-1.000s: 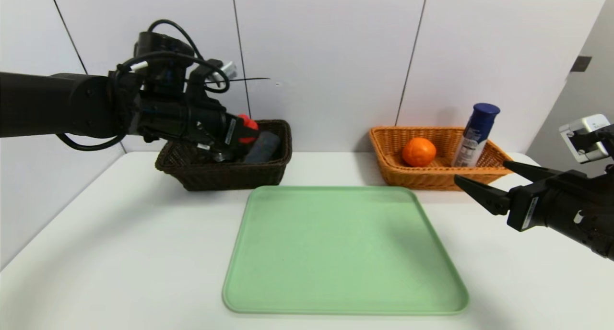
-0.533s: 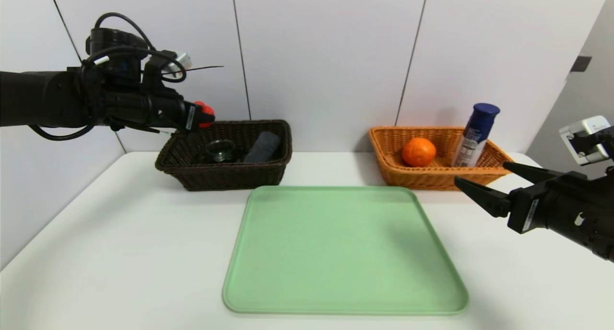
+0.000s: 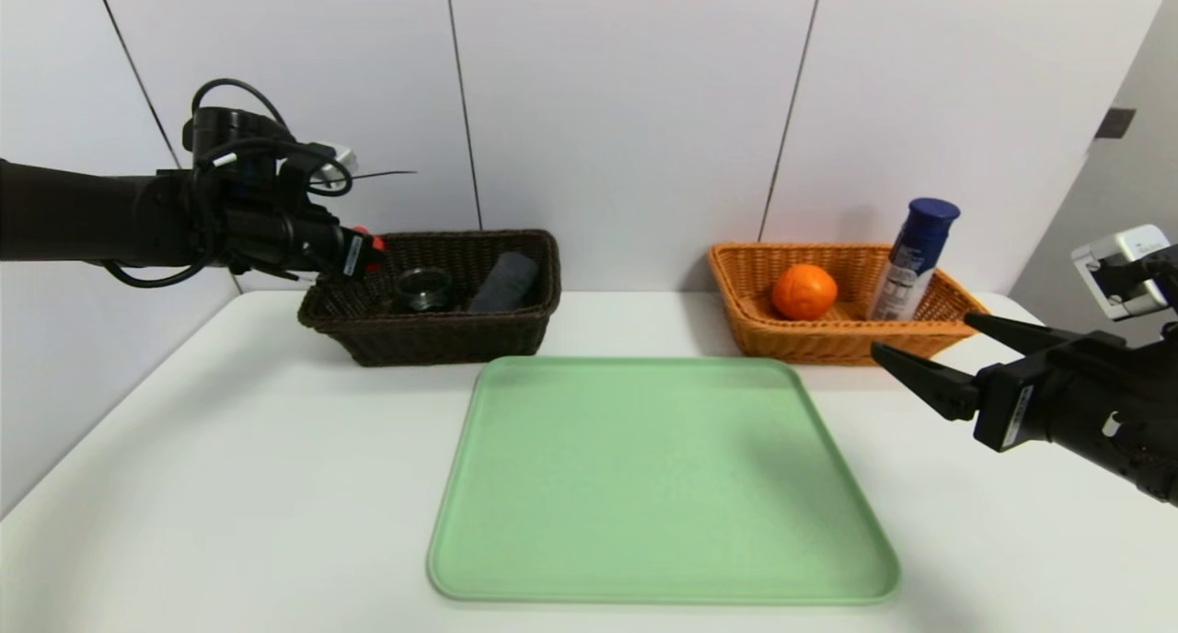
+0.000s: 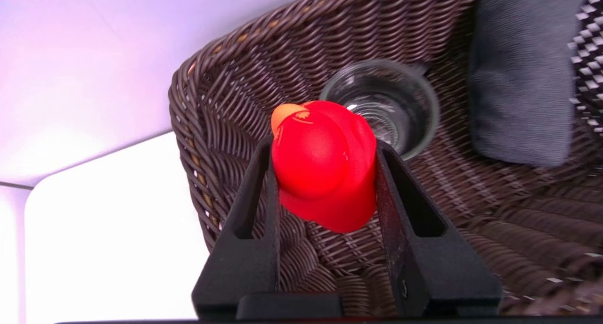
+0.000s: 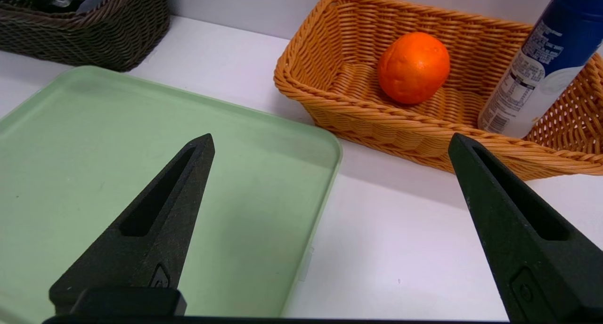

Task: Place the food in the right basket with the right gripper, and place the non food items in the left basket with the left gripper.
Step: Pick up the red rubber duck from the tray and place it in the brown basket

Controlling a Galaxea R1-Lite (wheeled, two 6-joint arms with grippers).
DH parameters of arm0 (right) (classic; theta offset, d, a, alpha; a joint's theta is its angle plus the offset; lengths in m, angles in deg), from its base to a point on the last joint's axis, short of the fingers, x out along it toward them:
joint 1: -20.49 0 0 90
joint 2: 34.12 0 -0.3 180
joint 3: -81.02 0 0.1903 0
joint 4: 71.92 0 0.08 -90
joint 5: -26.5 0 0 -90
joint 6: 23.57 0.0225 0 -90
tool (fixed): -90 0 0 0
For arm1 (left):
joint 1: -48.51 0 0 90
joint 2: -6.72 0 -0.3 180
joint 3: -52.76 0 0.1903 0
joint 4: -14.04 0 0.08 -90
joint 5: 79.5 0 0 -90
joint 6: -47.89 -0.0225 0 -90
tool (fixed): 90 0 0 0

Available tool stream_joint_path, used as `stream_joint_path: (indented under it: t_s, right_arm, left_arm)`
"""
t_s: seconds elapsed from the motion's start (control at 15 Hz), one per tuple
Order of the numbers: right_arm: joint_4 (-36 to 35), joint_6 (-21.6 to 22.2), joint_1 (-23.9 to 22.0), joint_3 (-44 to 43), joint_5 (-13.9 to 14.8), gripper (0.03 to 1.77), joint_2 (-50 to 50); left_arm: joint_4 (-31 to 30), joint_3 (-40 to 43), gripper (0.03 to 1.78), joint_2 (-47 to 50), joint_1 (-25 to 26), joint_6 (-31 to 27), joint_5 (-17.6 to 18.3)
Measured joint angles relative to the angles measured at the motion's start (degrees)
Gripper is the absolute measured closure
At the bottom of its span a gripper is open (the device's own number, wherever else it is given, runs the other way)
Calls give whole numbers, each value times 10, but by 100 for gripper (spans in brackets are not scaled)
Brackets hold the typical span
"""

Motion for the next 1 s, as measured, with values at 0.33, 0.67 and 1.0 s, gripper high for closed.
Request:
stream_joint_path:
  t_s: [0.33,0.67,1.0]
  right_arm:
    - [0,0,8,0,1,9,-4]
    - [0,0,8,-1,3,9,-5]
    - [0,3,8,-3,4,9,-6]
  left_arm:
    - [-30,0,119,-30,9,-26,0]
    - [-38,0,119,-47,11,-25,-1]
    - [-38,0,119,-50,11,-25,-1]
